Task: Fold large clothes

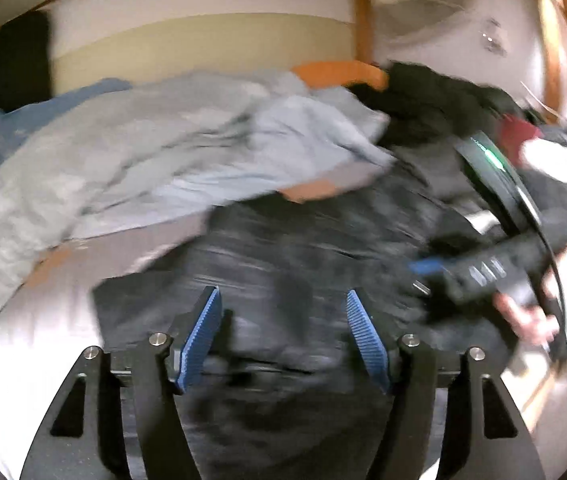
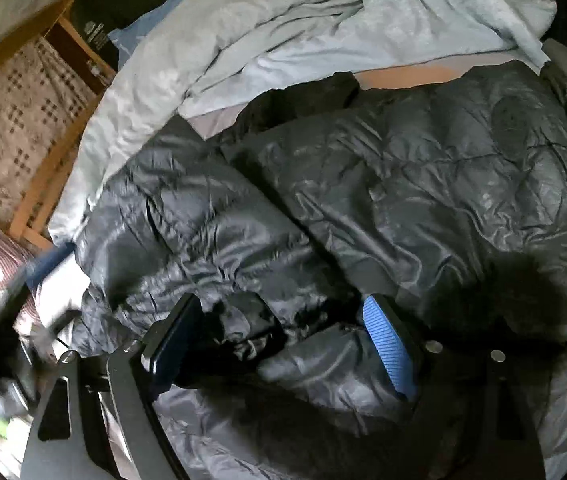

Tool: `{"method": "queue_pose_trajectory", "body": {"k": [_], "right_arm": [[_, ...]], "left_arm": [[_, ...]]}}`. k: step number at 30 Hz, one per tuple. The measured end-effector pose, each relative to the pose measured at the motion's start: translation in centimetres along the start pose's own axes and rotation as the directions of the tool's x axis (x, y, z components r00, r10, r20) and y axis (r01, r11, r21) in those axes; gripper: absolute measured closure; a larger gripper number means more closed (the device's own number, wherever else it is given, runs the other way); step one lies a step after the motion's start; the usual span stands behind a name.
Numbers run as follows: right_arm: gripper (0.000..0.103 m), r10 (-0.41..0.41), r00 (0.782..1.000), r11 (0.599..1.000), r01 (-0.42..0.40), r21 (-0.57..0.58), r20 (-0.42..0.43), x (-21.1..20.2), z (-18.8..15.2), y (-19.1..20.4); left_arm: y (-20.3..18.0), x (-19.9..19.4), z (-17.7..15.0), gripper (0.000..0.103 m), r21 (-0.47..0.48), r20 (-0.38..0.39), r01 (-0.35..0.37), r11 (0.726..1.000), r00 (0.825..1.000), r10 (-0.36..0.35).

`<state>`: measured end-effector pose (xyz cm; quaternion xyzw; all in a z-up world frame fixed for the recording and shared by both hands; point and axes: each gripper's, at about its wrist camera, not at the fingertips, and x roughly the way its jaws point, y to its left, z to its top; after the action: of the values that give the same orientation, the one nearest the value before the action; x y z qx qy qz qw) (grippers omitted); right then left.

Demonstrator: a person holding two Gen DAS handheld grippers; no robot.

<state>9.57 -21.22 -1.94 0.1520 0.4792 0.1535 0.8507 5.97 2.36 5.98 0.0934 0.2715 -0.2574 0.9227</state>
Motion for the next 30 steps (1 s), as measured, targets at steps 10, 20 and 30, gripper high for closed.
{"method": "queue_pose_trajectory", "body": {"k": [10,20,30], "right_arm": [[0.095,-0.207,0.967,0.965,0.227,-0.130,0.151,-2.2,-0.2,1.1],[0.095,-0.546,0.729,0.787,0.616,-0.045,0.413,-8.8,3.4,-4.0],[0.056,-0.627,0.709,0.733,0.677,-0.063,0.323,-8.3,3.5,-5.4]], "left_arm": [[9.4,0.4,-0.2,0.035,-0.261,-0.068,-0.182,0.948,0.983,0.170],[7.3,4.5,-1.4,0.034,-0.169,-0.228,-0.162,0.972,0.966,0.121],[7.7,10.1,-3.7,0.034,-0.118,-0.425,-0.262,0.958,0.885,0.190]]}}
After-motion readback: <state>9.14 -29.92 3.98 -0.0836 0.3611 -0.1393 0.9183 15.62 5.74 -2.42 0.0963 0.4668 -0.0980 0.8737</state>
